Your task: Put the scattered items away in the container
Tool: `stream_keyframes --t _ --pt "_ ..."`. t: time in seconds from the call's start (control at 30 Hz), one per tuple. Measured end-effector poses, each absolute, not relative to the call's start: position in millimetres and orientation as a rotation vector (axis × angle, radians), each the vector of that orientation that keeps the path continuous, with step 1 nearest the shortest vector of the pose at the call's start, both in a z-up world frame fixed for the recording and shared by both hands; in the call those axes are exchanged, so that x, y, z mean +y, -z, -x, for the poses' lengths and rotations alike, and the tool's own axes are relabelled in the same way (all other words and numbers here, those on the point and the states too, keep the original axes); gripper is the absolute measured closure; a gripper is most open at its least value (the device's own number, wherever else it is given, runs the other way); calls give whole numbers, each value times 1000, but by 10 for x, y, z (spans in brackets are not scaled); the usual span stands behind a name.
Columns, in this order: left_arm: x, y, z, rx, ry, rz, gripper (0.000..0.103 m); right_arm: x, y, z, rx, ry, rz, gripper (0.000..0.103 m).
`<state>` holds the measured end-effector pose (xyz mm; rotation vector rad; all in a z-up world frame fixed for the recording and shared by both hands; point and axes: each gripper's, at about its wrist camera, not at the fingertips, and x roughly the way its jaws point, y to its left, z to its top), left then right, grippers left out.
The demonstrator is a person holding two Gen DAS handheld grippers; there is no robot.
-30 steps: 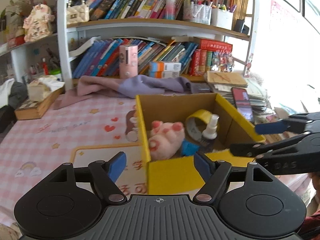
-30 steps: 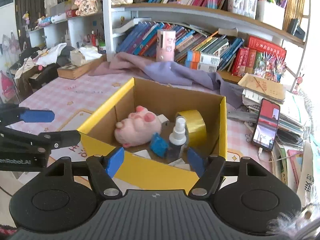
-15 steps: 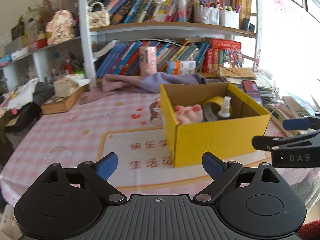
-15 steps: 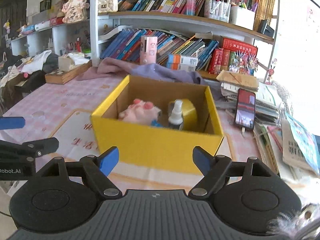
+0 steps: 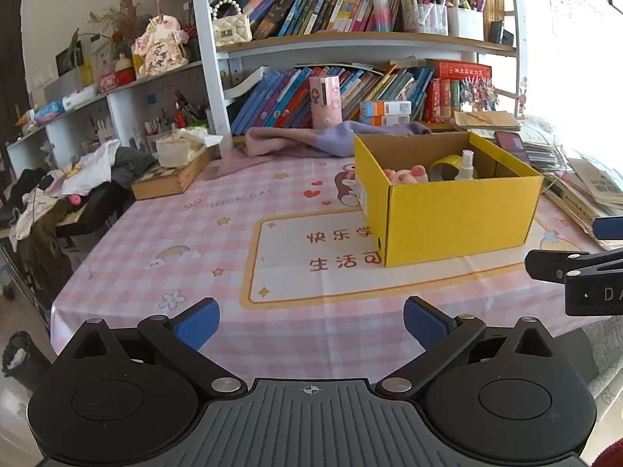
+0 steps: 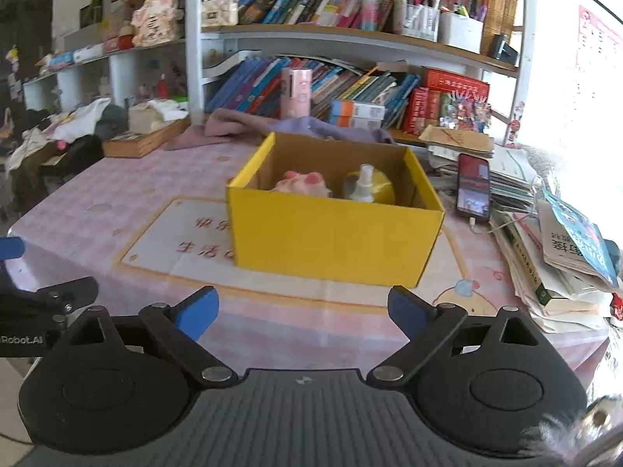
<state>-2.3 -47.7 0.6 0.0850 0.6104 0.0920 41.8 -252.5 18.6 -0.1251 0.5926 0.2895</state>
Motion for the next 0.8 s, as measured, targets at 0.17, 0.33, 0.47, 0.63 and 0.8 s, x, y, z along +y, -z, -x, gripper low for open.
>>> stream_keyframes --t 0.17,0.33,0.47,0.63,0.8 --pt "-459 -20 112 610 -79 -93 1 -2467 -154 -347 616 -274 134 4" --pt "-386 -50 181 595 -100 -79 0 -2417 -159 -286 614 -294 131 3" --pt "-315 -55 216 605 -107 -54 0 -2382 -191 -243 606 -331 127 2" --pt "-277 -73 277 597 -133 -52 0 -2310 -202 -213 612 -358 149 2" --pt "-237 -85 317 594 -152 -45 0 -2272 -213 -175 611 -384 154 2"
